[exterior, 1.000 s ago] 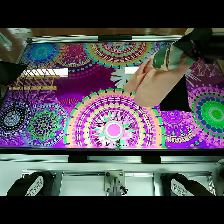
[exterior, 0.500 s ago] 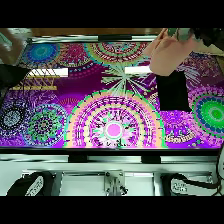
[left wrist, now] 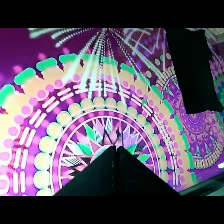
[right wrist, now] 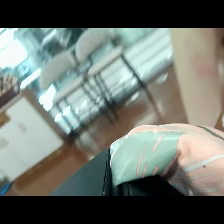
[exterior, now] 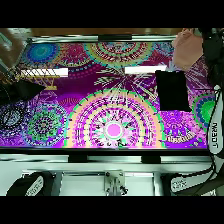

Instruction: Fold the shirts.

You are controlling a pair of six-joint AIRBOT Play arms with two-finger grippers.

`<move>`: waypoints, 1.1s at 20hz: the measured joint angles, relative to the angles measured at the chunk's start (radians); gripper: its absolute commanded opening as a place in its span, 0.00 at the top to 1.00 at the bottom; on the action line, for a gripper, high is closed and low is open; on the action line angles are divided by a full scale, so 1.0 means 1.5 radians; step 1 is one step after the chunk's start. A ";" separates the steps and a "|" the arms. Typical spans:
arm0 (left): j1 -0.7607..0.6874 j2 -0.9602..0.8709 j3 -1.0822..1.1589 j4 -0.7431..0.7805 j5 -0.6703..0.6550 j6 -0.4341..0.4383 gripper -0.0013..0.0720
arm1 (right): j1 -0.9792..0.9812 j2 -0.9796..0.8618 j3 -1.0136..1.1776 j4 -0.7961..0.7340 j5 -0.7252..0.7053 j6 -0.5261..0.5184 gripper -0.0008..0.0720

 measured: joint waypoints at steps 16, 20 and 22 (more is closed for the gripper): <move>-0.007 0.000 -0.005 -0.002 -0.002 -0.001 0.93 | -0.027 -0.126 0.028 -0.020 0.161 -0.014 0.90; -0.007 0.000 -0.005 -0.002 -0.001 -0.001 0.93 | -0.006 -0.150 0.041 -0.023 0.138 0.008 0.90; -0.007 0.000 -0.005 -0.002 -0.001 -0.001 0.93 | -0.004 -0.148 0.043 -0.027 0.093 0.013 0.90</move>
